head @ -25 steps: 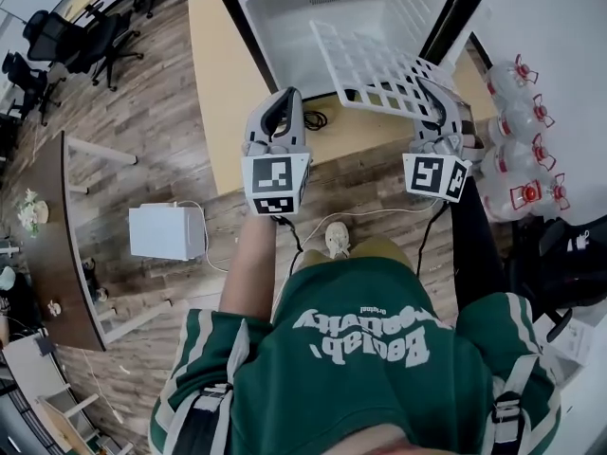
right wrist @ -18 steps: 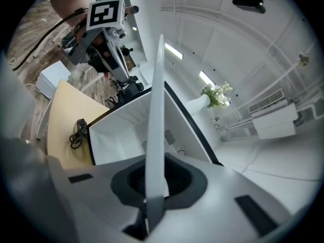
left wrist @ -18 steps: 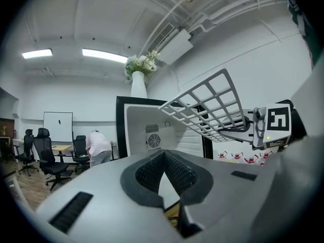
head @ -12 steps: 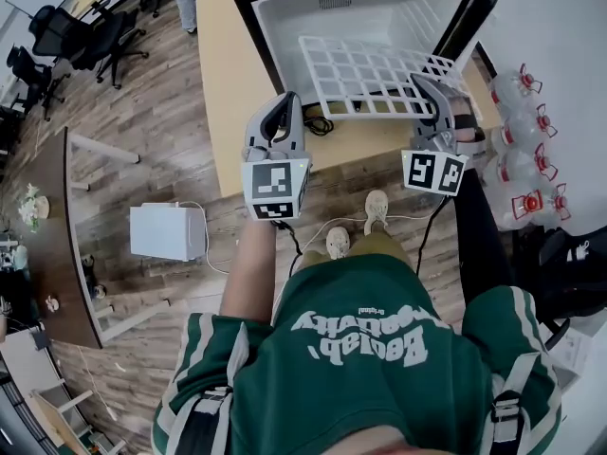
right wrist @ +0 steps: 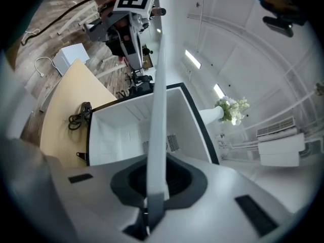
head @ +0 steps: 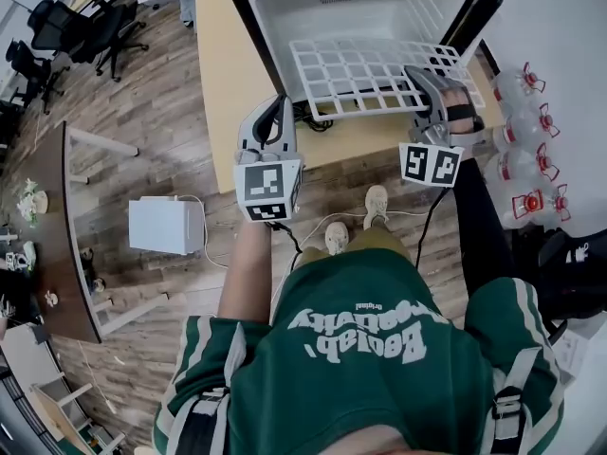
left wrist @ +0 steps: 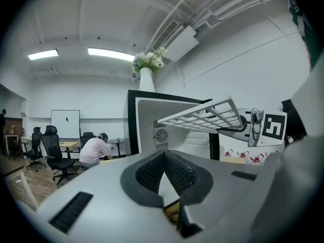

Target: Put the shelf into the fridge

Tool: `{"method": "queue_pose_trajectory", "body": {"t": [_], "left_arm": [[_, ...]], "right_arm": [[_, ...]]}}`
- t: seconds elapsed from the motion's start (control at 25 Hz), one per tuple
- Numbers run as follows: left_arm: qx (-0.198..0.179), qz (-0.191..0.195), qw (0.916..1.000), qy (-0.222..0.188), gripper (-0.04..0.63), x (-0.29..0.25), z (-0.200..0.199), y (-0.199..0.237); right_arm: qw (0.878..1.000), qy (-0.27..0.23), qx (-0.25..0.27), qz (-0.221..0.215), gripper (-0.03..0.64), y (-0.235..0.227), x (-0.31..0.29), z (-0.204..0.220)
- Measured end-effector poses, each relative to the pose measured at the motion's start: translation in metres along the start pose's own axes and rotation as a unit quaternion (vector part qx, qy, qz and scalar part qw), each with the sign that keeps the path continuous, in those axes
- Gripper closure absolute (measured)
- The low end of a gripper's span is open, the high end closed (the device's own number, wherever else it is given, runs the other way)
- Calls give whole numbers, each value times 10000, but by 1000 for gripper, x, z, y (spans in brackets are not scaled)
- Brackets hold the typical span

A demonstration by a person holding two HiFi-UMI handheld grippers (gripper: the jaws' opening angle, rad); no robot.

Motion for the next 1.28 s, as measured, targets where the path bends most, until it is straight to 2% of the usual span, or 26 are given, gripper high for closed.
{"method": "queue_pose_trajectory", "body": {"t": [0.16, 0.6, 0.84, 1.28], "left_arm": [[32, -72, 10000, 48, 595, 0, 3, 7], [58, -275, 9995, 137, 595, 3, 12, 25], [94, -307, 9993, 188, 595, 2, 15, 27], [99, -268, 9994, 207, 595, -2, 18, 29]], "right_arm": [[9995, -48, 306, 57, 586, 0, -7, -8], [9975, -85, 705, -23, 586, 6, -32, -20], [9952, 109, 962, -133, 586, 17, -47, -11], [9930, 386, 1113, -97, 586, 25, -60, -10]]}}
Point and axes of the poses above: the fingertips, and each gripper's own axes: x backward along the fingers, y to its left, z out of its underside, the point moved 2 cm from there along x, backward along the fingers, and after that the axes turned 12 degrees about -z, right-handed, at the moved point
